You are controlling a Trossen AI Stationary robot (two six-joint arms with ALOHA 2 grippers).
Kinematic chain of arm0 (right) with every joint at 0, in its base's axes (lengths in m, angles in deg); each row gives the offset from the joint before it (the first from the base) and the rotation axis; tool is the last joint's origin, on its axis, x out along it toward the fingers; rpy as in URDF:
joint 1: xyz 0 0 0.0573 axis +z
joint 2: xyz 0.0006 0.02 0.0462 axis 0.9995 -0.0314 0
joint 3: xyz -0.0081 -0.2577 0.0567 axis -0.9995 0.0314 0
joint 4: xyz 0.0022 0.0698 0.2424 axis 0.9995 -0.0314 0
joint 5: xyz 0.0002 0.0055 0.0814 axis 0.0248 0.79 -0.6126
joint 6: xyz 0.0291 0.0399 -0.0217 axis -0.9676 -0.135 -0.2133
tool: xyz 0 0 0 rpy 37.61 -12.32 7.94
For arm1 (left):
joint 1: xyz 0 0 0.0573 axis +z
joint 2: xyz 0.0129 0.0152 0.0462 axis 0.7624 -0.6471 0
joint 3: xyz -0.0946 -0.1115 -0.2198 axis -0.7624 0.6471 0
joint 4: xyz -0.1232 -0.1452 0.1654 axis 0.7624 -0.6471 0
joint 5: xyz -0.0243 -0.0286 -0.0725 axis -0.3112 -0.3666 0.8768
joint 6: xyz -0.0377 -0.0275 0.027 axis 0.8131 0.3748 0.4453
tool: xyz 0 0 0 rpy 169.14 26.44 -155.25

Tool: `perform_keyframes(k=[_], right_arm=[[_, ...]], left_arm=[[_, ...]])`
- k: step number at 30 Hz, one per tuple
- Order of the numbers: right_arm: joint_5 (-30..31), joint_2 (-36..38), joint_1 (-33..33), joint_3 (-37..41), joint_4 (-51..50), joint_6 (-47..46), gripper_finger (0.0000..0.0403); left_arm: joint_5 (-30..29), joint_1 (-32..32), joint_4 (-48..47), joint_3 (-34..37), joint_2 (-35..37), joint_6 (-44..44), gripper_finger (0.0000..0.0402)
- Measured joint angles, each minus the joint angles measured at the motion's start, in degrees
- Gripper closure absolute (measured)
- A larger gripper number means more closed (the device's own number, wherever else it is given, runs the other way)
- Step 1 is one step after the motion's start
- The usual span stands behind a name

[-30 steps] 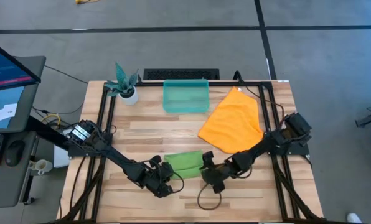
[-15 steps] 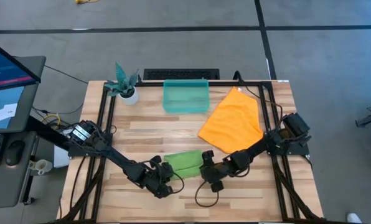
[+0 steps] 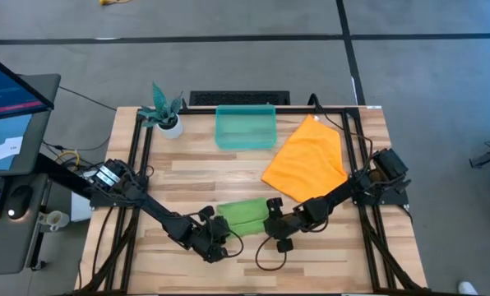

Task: Roll microfiber towels into tight, uniform cylinder then place into a basket
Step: Roll the green towel

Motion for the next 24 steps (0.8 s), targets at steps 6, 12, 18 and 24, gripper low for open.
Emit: perform_keyframes(k=[6, 12, 18, 24], right_arm=[[-0.19, -0.04, -0.06, 0.06, 0.79, 0.0, 0.027], [-0.32, -0.07, -0.11, 0.06, 0.83, 0.0, 0.0286], [-0.38, -0.09, -0.11, 0.06, 0.85, 0.0, 0.0295], [-0.58, -0.09, -0.11, 0.06, 0.9, 0.0, 0.0296]], left_arm=[[0.68, 0.13, -0.16, -0.01, 0.0, -6.9, 0.0267], [2.24, 0.15, -4.02, -2.81, -0.12, -11.26, 0.0266], [2.04, -0.77, -13.2, -9.78, -0.15, -17.47, 0.0275], [-1.34, -2.78, -14.83, -13.12, -0.11, -22.69, 0.0276]])
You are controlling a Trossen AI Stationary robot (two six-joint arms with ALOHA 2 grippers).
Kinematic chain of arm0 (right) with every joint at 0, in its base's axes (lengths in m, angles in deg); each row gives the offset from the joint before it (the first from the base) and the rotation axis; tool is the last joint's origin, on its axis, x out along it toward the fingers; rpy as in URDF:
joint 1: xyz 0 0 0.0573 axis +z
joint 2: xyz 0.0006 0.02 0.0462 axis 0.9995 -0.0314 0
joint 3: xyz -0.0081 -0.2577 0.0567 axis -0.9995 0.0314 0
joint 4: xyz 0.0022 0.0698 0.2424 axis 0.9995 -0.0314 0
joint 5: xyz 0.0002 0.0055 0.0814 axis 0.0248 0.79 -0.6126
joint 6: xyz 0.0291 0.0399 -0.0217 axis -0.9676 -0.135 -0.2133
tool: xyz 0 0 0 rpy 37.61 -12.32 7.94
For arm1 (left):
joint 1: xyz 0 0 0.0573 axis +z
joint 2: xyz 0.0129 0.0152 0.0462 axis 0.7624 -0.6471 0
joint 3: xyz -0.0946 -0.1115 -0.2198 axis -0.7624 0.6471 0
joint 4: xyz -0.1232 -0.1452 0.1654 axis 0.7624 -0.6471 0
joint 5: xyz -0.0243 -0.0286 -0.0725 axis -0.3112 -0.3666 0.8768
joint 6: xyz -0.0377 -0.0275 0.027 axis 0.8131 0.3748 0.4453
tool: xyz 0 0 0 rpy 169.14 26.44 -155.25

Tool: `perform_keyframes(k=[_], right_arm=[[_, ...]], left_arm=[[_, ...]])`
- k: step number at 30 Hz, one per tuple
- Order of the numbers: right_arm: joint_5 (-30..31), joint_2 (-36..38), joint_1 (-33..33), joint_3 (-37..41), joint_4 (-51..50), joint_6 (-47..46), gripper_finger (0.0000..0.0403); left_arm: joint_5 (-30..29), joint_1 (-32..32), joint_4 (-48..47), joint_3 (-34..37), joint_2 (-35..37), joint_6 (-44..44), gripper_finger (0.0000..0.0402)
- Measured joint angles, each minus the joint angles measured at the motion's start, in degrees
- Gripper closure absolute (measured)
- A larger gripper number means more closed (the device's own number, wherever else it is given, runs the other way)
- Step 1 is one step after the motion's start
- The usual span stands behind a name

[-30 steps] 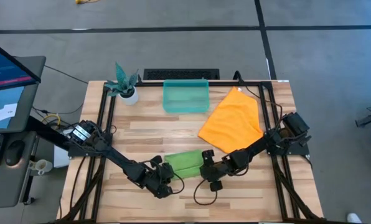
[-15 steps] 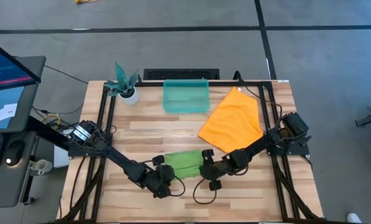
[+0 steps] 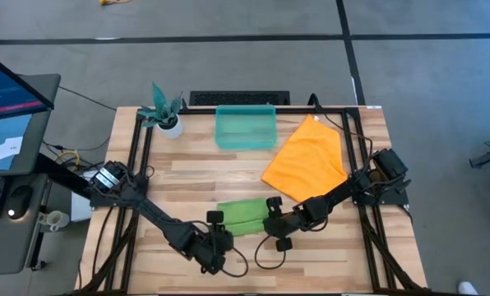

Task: Roll microfiber towels into tight, uniform cylinder then place into a basket
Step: Roll the green towel

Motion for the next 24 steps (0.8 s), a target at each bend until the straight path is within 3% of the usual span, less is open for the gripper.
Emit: perform_keyframes(k=[12, 17, 24], right_arm=[[-0.17, 0.0, 0.0, 0.02, 0.04, -0.02, 0.0296], [-0.2, 0.0, 0.0, 0.02, 0.04, -0.02, 0.0296], [-0.2, 0.0, 0.07, 0.02, 0.02, -0.04, 0.0296]], left_arm=[[-0.37, 1.51, 2.86, 5.96, 0.04, 2.68, 0.0274], [6.02, 3.48, 8.3, 9.11, 0.06, 3.29, 0.0269], [6.89, 4.35, 11.64, 12.26, 0.48, 6.24, 0.0269]])
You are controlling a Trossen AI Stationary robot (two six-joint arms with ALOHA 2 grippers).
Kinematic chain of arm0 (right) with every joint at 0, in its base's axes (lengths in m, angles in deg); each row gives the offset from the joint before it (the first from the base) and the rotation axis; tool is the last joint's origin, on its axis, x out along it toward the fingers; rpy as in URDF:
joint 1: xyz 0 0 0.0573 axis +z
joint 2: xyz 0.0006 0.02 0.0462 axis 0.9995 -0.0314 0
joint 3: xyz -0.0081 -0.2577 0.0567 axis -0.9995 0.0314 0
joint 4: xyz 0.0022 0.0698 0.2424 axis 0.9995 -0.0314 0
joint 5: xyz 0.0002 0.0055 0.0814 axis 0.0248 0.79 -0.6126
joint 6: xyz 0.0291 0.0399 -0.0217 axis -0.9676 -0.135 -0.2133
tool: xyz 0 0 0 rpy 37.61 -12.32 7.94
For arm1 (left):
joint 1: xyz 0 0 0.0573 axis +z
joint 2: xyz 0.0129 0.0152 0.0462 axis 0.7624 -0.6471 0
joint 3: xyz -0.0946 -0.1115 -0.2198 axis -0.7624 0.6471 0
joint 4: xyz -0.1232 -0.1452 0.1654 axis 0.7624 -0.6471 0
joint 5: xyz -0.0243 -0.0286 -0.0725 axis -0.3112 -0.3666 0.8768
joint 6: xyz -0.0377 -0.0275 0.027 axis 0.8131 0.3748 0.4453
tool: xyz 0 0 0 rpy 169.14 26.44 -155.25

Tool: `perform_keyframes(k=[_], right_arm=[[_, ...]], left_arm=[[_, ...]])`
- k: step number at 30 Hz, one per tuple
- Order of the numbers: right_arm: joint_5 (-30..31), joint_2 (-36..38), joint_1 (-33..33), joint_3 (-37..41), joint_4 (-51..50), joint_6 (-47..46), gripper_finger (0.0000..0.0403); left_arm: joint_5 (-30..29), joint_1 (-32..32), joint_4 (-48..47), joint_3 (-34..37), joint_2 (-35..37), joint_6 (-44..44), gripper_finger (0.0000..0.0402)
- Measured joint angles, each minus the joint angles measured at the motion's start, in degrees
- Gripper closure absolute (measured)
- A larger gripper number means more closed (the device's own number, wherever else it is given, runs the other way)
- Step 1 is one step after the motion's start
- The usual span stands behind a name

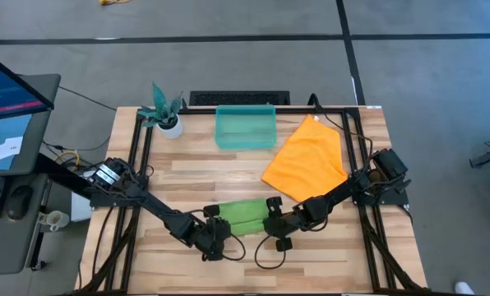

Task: Roll microfiber towels into tight, uniform cylinder then place into a basket
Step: Roll the green towel

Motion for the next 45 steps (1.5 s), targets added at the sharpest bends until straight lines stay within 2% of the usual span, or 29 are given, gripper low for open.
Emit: perform_keyframes(k=[7, 10, 15, 20, 26, 30, 38, 42, 45], right_arm=[[-0.02, 0.0, 0.0, -0.02, -0.07, 0.0, 0.0295], [-0.02, 0.0, -0.01, -0.02, -0.08, 0.0, 0.0295], [-1.84, 0.0, 0.25, -0.02, -0.32, 0.0, 0.0302], [-4.93, 0.02, 1.43, -0.13, -0.02, -1.13, 0.0327], [-16.76, 0.0, 1.35, -2.82, -4.1, -2.7, 0.0362], [-24.73, -0.18, 1.37, -5.4, -8.39, -3.17, 0.0377], [-43.02, -0.28, -1.63, -7.39, -10.14, -10.91, 0.0369], [-47.48, -0.22, -2.62, -6.81, -9.75, -12.8, 0.0376], [-47.71, -0.17, -3.56, -5.62, -9.53, -12.93, 0.0379]], left_arm=[[-1.77, -0.02, 1.71, 2.38, -0.04, 3.93, 0.0277], [-2.87, 0.0, 1.38, 2.55, -0.1, 6.12, 0.0306], [-2.34, 0.07, 3.27, 2.74, -0.12, 5.36, 0.0383], [1.87, 0.19, 3.91, 0.86, -0.19, 6.74, 0.0384], [14.13, 0.07, 2.42, -3.81, -0.53, 10.68, 0.0392], [19.91, 0.22, 1.73, -6.7, -0.61, 11.03, 0.0391], [29.23, 2.4, 2.32, -7.73, -0.47, 18.57, 0.039], [31.01, 2.58, 3.16, -7.78, -0.42, 20.53, 0.039], [31.07, 2.42, 4.04, -7.76, -0.35, 20.63, 0.0386]])
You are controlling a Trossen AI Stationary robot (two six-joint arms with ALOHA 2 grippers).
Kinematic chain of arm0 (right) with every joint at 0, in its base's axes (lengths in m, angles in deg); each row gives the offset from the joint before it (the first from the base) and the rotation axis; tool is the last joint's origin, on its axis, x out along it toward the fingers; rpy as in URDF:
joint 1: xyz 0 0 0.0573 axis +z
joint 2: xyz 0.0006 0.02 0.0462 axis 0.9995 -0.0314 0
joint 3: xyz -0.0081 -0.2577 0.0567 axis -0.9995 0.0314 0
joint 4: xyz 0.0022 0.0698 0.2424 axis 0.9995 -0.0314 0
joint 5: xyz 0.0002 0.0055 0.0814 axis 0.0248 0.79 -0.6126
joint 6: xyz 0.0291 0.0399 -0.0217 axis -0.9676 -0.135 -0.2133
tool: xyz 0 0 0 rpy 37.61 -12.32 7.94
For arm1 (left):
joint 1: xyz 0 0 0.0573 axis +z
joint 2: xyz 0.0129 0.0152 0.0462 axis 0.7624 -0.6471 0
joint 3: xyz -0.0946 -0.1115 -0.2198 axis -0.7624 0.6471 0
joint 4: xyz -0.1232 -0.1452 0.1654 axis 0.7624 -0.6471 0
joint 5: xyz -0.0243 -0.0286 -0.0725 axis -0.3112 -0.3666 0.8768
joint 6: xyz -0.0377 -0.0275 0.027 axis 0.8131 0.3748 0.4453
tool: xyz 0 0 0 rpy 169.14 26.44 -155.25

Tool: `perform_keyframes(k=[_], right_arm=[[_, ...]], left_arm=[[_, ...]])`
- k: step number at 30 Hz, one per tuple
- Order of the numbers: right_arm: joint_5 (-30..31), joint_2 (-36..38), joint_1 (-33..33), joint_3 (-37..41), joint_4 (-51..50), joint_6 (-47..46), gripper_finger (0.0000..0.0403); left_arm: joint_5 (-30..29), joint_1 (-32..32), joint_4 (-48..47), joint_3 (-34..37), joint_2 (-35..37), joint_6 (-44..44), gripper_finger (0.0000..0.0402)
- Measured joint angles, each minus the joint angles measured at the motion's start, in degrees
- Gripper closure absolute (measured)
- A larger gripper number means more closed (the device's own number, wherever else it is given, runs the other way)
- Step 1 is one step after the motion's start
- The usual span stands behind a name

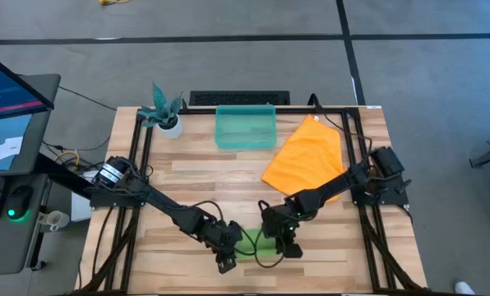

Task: Roll microfiber towels into tight, uniform cylinder then place into a basket
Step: Roll the green towel

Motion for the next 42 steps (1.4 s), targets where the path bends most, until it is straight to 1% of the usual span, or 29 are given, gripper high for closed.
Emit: perform_keyframes(k=[5, 9, 13, 18, 22, 24, 26, 28, 32, 36, 42], right_arm=[[-0.13, 0.07, -2.19, 0.68, 0.06, -2.45, 0.0371], [0.31, 0.07, -4.15, 0.79, -0.08, -4.15, 0.0375], [3.15, 0.07, -5.61, 0.81, -0.54, -5.51, 0.0381], [3.32, 0.07, -6.17, 0.81, -0.45, -8.04, 0.0374], [1.6, 0.15, -4.16, 0.76, -1.3, -12.22, 0.0379], [-0.88, 0.15, -2.28, 0.68, -0.63, -13.65, 0.0381], [-3.64, 0.18, -0.42, 0.66, 0.4, -13.92, 0.038], [-4.07, 0.2, 0.75, 0.66, 0.64, -12.45, 0.0376], [-1.88, 0.2, 0.77, 0.77, -0.8, -11.57, 0.0376], [-0.26, 0.17, -0.21, 0.79, -2.31, -12.91, 0.0383], [3.41, 0.17, -1.19, 0.81, -4.11, -14.99, 0.0378]], left_arm=[[0.01, -0.15, 0.34, 0.09, 0.0, 1.74, 0.0387], [-0.47, -0.24, -0.14, 0.14, 0.0, 2.04, 0.0388], [-0.64, -0.26, -0.58, 0.2, 0.0, 2.5, 0.0387], [-0.66, -0.28, -0.54, 0.22, 0.0, 2.52, 0.0387], [-0.77, -0.28, 0.09, 0.15, 0.0, 2.26, 0.0387], [-0.77, -0.31, 0.55, 0.06, 0.0, 2.24, 0.0387], [-0.83, -0.33, 1.03, -0.02, 0.04, 2.22, 0.0386], [-2.67, -0.37, 1.51, -0.07, -0.04, 1.89, 0.0386], [-6.3, -0.16, 1.28, 0.17, -1.92, 0.8, 0.0386], [-6.09, 0.11, 2.01, 0.11, -3.92, 1.89, 0.0386], [-5.93, 0.11, 3.29, 0.26, -4.48, 1.48, 0.0386]])
